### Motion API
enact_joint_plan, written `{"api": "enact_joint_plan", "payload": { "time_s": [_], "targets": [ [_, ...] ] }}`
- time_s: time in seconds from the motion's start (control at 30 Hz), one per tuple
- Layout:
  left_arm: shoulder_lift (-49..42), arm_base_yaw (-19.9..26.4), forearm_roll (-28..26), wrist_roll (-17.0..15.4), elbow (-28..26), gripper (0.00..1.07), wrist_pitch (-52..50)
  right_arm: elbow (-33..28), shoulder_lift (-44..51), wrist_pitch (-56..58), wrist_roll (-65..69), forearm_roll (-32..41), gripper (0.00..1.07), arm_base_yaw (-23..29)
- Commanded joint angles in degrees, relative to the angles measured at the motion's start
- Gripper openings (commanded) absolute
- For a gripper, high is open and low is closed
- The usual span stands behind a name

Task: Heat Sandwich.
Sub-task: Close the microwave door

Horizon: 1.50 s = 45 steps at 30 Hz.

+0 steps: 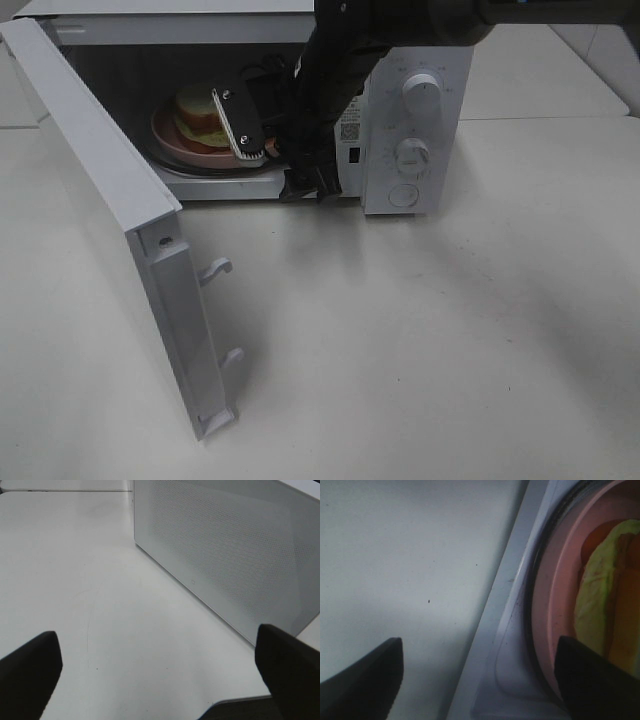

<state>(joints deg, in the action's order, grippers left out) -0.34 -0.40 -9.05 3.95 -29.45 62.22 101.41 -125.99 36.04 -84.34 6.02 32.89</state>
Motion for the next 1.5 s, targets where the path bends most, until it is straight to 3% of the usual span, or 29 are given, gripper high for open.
{"api": "enact_joint_plan", "payload": {
  "time_s": [0.03, 0.53, 1.5],
  "targets": [
    [-1.2, -0.3, -0.2, -0.3, 0.0, 0.97, -0.7, -4.1, 3.7, -1.1, 1.3, -0.1, 0.78, 0.1],
    [-1.2, -0.3, -0.2, -0.3, 0.0, 0.97, -0.7, -26.2, 18.4, -11.3, 2.3, 0.2, 0.76, 0.1],
    [-1.2, -0.3, -0.2, -0.3, 0.0, 0.97, -0.7, -54.9, 40.0, -20.3, 17.3, 0.2, 0.76, 0.1]
  ]
}}
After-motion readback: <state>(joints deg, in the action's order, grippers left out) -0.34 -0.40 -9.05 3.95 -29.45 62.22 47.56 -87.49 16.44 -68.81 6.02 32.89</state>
